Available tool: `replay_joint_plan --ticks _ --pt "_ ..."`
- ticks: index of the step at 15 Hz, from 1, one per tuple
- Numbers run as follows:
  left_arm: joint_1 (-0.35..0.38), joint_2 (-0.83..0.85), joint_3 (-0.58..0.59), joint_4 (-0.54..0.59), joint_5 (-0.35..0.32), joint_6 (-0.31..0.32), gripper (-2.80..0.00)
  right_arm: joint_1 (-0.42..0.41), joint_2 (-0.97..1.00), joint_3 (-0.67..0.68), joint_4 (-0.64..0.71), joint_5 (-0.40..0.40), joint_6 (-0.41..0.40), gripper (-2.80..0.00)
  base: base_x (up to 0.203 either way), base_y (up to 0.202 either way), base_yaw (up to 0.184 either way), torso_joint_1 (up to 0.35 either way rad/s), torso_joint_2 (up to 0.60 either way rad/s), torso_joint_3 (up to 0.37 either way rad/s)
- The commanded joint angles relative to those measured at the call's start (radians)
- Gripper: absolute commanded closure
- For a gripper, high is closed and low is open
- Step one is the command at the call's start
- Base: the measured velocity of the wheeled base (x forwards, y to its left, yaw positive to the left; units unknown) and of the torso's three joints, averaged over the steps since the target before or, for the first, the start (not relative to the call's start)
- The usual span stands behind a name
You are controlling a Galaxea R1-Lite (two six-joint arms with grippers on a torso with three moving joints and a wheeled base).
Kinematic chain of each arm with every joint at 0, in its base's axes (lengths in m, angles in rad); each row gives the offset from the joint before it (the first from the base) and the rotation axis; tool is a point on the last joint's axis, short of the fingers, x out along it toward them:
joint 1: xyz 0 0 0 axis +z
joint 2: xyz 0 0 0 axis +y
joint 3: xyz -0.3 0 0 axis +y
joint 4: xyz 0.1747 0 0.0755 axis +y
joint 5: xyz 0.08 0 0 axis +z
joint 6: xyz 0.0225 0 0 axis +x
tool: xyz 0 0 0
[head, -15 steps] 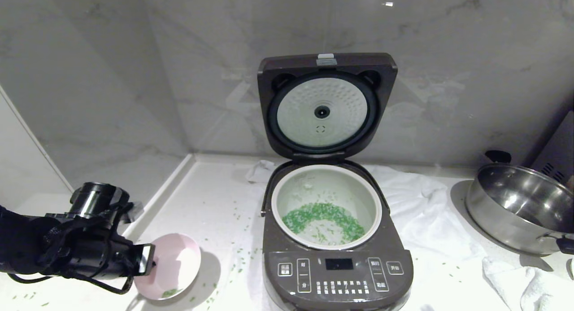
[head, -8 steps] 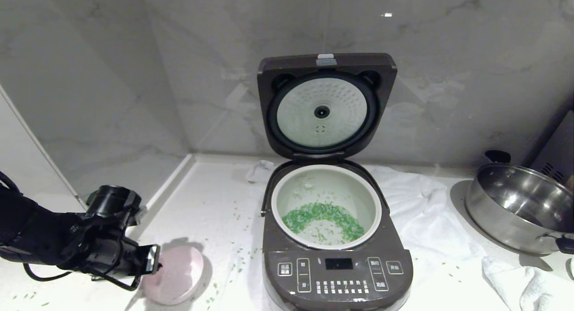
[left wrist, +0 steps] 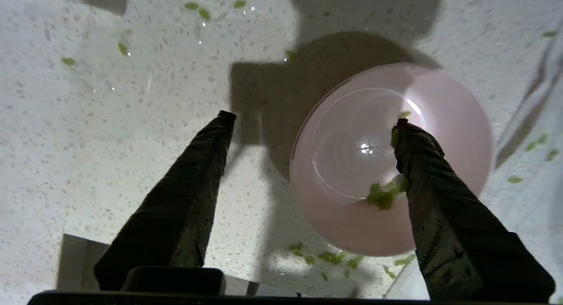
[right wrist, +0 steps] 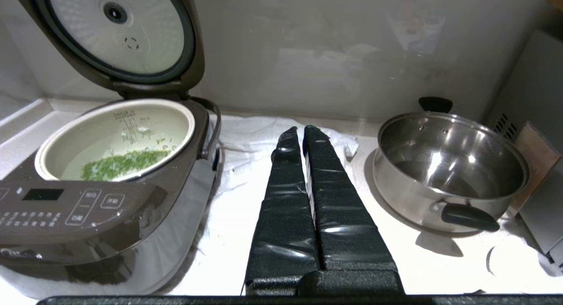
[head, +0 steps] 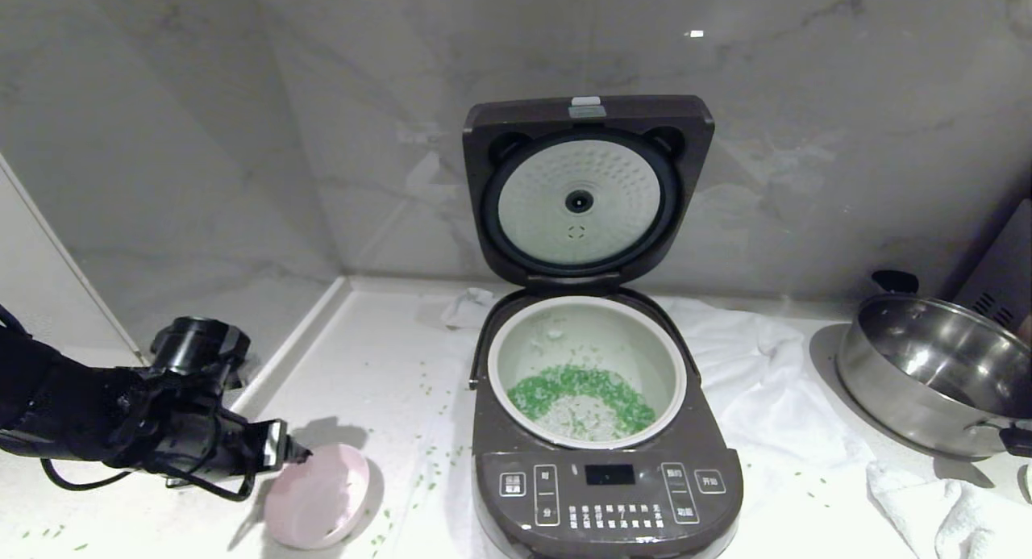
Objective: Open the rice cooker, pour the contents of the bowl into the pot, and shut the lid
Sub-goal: Place the bowl on the table
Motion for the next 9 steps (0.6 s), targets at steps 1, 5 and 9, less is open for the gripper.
replay_joint_plan --ticks 1,5,9 --pt "-0.010 -0.140 -0.003 0.001 -0.005 -0.001 -2.80 0.001 0.006 0.023 0.001 0.000 0.002 0.00 0.000 0.000 0.000 0.000 0.00 0.000" --pt "-0.063 -0.428 -0.002 0.000 -0.036 0.001 -2.80 0.001 0.006 0.114 0.000 0.002 0.004 0.00 0.000 0.000 0.000 0.000 0.00 0.000" --pt "-0.108 -0.657 0.002 -0.002 -0.069 0.001 -2.80 0.001 0.006 0.223 -0.056 0.003 0.009 0.00 0.000 0.000 0.000 0.000 0.00 0.000"
